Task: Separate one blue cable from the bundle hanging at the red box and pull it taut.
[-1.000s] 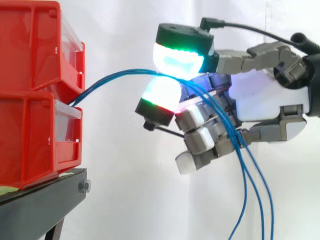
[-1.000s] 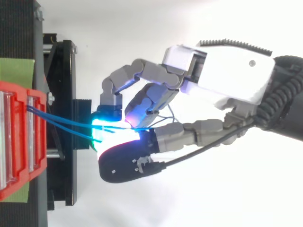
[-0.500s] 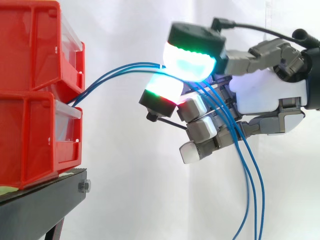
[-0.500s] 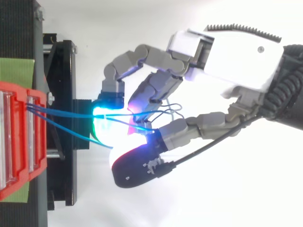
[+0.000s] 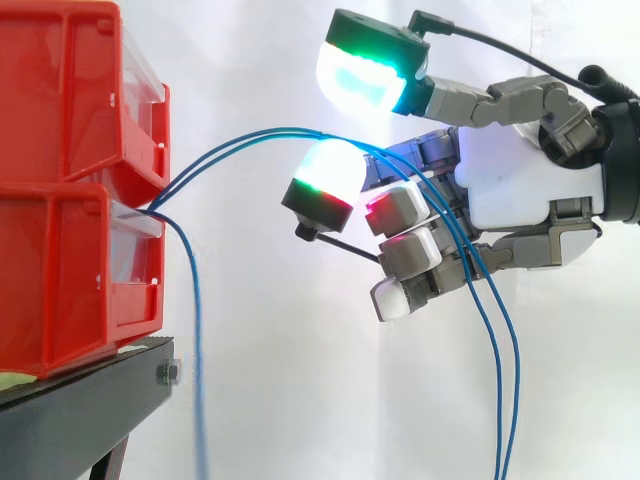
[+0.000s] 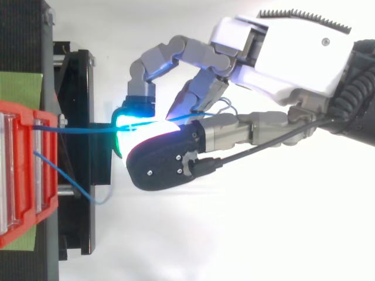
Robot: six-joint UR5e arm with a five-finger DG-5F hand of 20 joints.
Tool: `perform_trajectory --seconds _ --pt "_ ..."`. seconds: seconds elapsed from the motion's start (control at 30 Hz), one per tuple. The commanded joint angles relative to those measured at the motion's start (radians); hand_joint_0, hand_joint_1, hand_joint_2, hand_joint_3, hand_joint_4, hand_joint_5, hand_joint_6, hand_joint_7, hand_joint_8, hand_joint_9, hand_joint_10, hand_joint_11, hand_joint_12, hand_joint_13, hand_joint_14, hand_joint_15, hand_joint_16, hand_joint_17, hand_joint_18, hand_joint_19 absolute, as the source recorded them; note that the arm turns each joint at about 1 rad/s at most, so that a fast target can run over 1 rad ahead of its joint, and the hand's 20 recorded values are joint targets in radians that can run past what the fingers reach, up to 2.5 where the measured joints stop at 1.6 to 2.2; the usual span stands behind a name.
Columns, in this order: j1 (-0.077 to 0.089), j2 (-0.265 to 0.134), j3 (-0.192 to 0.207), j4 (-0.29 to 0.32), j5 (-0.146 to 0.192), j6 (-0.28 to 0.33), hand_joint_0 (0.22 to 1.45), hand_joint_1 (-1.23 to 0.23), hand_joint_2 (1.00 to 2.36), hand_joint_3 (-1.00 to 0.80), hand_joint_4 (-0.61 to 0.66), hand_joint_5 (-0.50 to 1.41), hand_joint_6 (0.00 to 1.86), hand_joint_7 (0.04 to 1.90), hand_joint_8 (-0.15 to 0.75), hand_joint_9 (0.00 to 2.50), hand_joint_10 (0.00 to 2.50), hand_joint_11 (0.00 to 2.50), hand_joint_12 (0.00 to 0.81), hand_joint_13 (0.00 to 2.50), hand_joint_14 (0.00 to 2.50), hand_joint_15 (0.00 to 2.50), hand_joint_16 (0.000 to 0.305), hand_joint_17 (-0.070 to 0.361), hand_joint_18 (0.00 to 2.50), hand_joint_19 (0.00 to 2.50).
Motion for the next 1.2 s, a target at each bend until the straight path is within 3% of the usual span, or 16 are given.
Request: perform_trajectory --seconds 0.0,0.1,0.3,0.4,0.43,0.47,0.53,0.63,0.77,0.93,1.03,1.17 --pt "-0.001 0.0 0.0 -0.001 0.0 0.001 0.61 -0.57 1.01 -0.43 0.1 -0.14 0.93 1.11 0.382 1.27 0.02 0.97 0.361 1.24 0.03 0.92 0.043 0.096 0.87 0.61" --pt "-0.002 0.0 0.0 0.001 0.0 0.001 0.6 -0.65 1.02 -0.27 0.12 -0.12 0.94 1.15 0.391 1.28 0.02 0.98 0.36 1.23 0.03 0.92 0.044 0.099 0.87 0.62" --pt "-0.002 0.0 0.0 0.001 0.0 0.0 0.62 -0.77 1.02 -0.12 0.11 -0.13 0.95 1.17 0.386 1.22 0.02 0.99 0.377 1.21 0.02 0.92 0.046 0.105 0.88 0.61" --pt "-0.002 0.0 0.0 0.001 -0.002 0.0 0.66 -0.81 1.02 -0.2 0.09 -0.15 0.96 1.12 0.362 1.16 0.02 1.0 0.367 1.17 0.03 0.93 0.046 0.103 0.84 0.62" --pt "-0.002 0.0 0.0 -0.001 -0.002 0.001 0.64 -0.83 1.01 -0.37 0.13 -0.16 0.95 1.09 0.352 1.15 0.02 0.99 0.364 1.15 0.03 0.93 0.046 0.103 0.84 0.63" --pt "-0.002 0.0 0.0 -0.002 -0.002 0.001 0.62 -0.79 1.0 -0.49 0.14 -0.16 0.94 1.07 0.348 1.15 0.02 0.99 0.357 1.14 0.03 0.93 0.046 0.103 0.83 0.63" --pt "-0.002 0.0 0.0 -0.002 -0.002 0.001 0.51 -0.66 1.0 -0.5 0.17 -0.16 0.93 1.05 0.366 1.13 0.02 0.97 0.383 1.14 0.03 0.91 0.051 0.114 0.84 0.64" --pt "-0.004 0.0 0.0 -0.001 -0.002 0.0 0.48 -0.49 1.0 -0.5 0.16 -0.16 0.92 1.01 0.384 1.16 0.02 0.92 0.405 1.16 0.02 0.89 0.054 0.122 0.86 0.64" --pt "-0.005 0.0 0.0 0.001 -0.002 -0.002 0.59 -0.33 1.0 -0.5 0.13 -0.15 0.89 1.07 0.364 1.22 0.02 0.94 0.372 1.17 0.02 0.91 0.048 0.107 0.84 0.67" --pt "-0.005 0.0 0.0 0.01 -0.002 -0.002 0.59 -0.49 1.01 -0.34 0.14 -0.15 0.89 1.06 0.369 1.19 0.02 0.94 0.373 1.17 0.03 0.9 0.049 0.11 0.84 0.68" --pt "-0.005 0.0 0.0 0.01 -0.002 -0.003 0.58 -0.61 1.02 -0.22 0.18 -0.15 0.9 1.16 0.386 1.19 0.02 0.94 0.396 1.17 0.02 0.9 0.053 0.12 0.87 0.65" --pt "-0.005 0.0 0.0 0.01 -0.002 -0.003 0.61 -0.73 1.02 -0.1 0.14 -0.16 0.94 1.15 0.384 1.18 0.02 0.98 0.39 1.16 0.03 0.9 0.053 0.119 0.87 0.64"
